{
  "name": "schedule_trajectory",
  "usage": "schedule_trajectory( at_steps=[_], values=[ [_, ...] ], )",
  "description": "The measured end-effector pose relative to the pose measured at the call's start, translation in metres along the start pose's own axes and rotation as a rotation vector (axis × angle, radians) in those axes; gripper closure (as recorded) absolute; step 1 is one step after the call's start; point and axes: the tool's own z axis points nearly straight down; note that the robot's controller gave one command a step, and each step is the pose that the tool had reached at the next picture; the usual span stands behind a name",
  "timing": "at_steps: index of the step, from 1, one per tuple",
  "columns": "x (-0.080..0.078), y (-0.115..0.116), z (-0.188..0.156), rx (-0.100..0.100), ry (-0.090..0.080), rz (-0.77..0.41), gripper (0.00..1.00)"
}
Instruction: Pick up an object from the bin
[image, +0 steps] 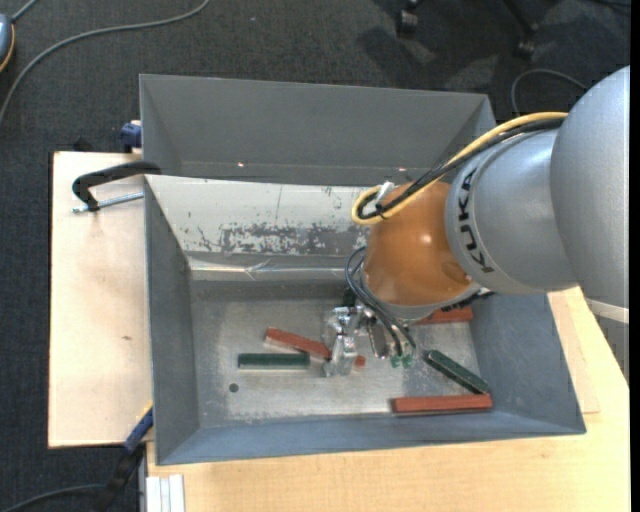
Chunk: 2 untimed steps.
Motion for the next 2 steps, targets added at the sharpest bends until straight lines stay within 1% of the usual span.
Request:
schedule_trajectory(
  at_steps=[1,2],
  values=[
    [-0.019,0.003,-0.081,0.003,-0.002,-0.488,1.00],
    [-0.035,0.029,-0.200,0.003,-0.007,-0.537,1.00]
  ],
)
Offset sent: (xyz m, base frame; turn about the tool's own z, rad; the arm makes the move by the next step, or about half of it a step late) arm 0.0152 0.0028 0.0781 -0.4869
